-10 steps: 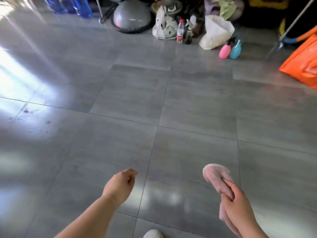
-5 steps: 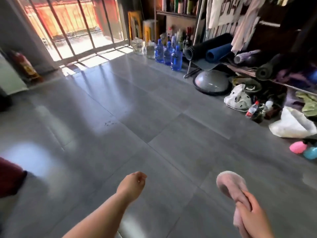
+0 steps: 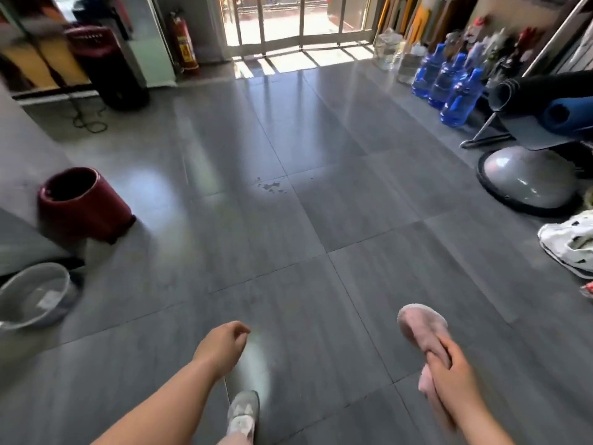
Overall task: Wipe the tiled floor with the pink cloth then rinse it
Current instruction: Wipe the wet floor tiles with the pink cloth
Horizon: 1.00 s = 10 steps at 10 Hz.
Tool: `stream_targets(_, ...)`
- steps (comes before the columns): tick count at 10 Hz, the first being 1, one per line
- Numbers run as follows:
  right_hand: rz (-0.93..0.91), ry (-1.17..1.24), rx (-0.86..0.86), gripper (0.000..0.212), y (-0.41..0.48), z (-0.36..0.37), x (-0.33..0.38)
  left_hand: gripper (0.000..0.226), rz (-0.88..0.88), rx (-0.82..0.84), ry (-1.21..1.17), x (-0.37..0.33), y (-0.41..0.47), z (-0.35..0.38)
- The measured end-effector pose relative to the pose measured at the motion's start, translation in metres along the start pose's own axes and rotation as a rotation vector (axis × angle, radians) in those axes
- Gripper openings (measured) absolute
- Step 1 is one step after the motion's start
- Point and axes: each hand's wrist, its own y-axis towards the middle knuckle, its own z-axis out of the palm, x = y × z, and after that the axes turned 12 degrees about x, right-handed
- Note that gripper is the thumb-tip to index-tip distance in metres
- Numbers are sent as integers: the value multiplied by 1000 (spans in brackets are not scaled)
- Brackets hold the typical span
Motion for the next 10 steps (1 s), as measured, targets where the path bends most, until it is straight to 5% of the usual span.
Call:
stream_targets(4, -6, -146, 52, 29, 160, 171, 38, 27, -70, -6, 42, 81, 162, -135)
stream_targets(7, -28, -290, 46, 36, 357, 312, -59, 32, -54, 13, 112, 159, 382, -54)
stream_targets(8, -151, -443, 43, 46, 433, 381, -120, 35, 0, 32, 145, 203, 468, 1)
stream_targets(9, -524, -684, 97, 47, 489, 439, -192, 43, 62, 62, 264, 251, 538, 42)
stream_targets(10, -1175, -856, 60, 34, 519, 528, -255, 58, 53, 71, 377, 295, 596, 68)
